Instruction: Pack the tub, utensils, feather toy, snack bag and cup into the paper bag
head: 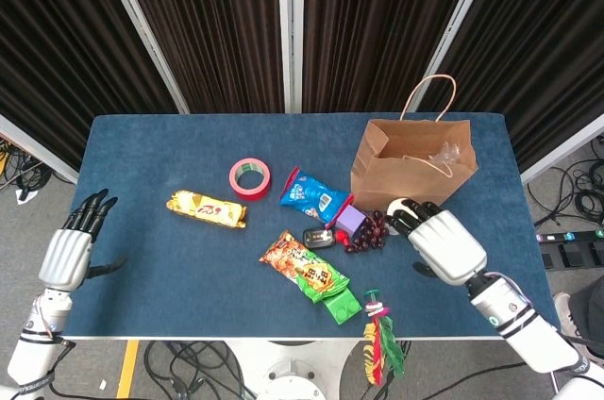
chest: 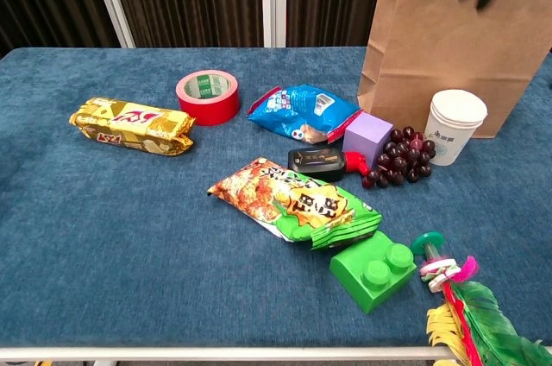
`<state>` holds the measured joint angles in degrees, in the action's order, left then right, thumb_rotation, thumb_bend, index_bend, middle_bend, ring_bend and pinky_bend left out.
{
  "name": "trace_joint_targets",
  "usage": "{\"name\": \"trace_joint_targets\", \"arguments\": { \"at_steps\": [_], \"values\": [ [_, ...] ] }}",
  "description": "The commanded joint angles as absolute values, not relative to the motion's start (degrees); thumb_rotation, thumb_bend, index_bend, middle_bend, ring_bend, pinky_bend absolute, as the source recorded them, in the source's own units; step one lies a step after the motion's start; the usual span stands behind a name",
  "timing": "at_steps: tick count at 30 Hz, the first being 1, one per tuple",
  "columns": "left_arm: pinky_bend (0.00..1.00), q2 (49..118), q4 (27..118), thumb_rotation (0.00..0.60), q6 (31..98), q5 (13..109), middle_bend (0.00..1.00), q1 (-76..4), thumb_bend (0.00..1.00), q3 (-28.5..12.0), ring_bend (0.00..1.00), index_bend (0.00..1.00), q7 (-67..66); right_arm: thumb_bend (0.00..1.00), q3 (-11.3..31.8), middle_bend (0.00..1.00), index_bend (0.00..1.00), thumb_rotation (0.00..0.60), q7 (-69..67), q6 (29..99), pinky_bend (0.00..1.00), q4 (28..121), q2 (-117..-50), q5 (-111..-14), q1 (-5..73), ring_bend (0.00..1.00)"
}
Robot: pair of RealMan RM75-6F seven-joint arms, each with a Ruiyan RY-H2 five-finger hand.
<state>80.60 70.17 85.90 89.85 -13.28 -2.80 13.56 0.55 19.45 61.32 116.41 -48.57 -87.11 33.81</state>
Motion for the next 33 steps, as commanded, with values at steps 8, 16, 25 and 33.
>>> {"name": "trace_joint_targets", "arguments": {
  "at_steps": [8, 16, 25, 33],
  "values": [
    [0.2, 80.95, 70.08, 0.6, 85.92, 90.01, 0.09, -13.05, 0.09, -2.45, 0.03, 0.11, 12.81, 0.0, -6.3, 0.32, 0.31, 0.6, 20.19, 55.12, 0.35, 110.19, -54.48, -92.26, 30.71, 0.19],
    [0.2, 80.8, 70.11, 0.6, 84.84, 89.51, 0.09, -13.36, 0.08, -2.57, 0.03, 0.11, 11.95, 0.0, -10.24, 0.34, 0.32, 0.6, 19.52, 56.26, 0.35, 110.66, -55.33, -100.55, 28.79, 0.19],
    [0.2, 81.1, 70.33, 0.6, 85.2, 89.8, 0.09, -13.51, 0.09, -2.73, 0.03, 0.11, 10.73, 0.0, -10.18, 0.35, 0.36, 0.6, 19.53, 53.75, 0.35, 108.64, -57.47, -102.25, 29.55, 0.19],
    [0.2, 81.37, 69.65, 0.6, 84.73, 89.38, 0.09, -13.71, 0.08, -2.96, 0.03, 0.11, 11.18, 0.0, -7.42, 0.36, 0.37, 0.6, 24.65, 47.75, 0.35, 106.61, -60.87, -100.17, 32.73, 0.19]
  ]
}}
